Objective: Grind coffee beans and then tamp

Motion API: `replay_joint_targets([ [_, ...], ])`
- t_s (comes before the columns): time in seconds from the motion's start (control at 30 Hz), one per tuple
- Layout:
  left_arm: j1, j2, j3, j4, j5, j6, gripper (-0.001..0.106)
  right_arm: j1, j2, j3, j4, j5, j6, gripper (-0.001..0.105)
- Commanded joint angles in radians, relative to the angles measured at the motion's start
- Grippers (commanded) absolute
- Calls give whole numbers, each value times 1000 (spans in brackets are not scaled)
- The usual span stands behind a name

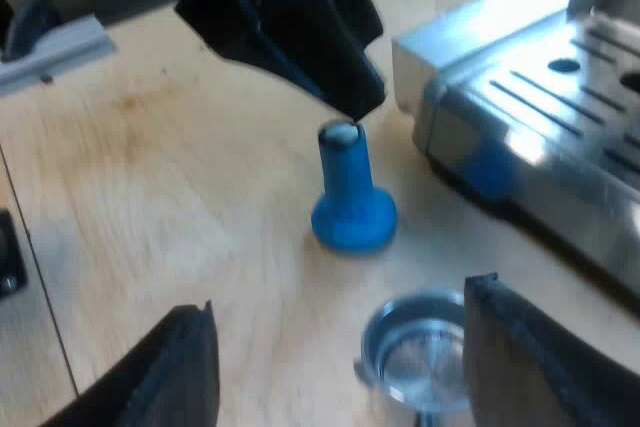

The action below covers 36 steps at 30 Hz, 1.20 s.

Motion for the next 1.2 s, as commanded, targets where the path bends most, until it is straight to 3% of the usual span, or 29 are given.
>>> replay_joint_targets([
  [0.03, 1, -76, -54, 40, -10, 7, 64, 2, -9, -43, 18, -2, -1, 55],
  [0.27, 1, -221, -157, 107, -10, 7, 64, 2, -9, -201, 292, -2, -5, 55],
  [0.53, 1, -304, -246, 168, -10, 7, 64, 2, -8, -413, 535, 4, -3, 55],
  [0.67, 1, -311, -292, 216, -10, 5, 64, -1, -8, -544, 704, 120, 27, 55],
  [0.9, 1, -311, -321, 250, -10, -37, 64, -18, -9, -657, 865, 373, 26, 55],
  [1.0, 1, -311, -321, 255, -10, -73, 64, -73, -9, -675, 917, 344, 26, 55],
  [1.2, 1, -311, -321, 255, -10, -100, 64, -248, -31, -674, 951, 174, 42, 55],
])
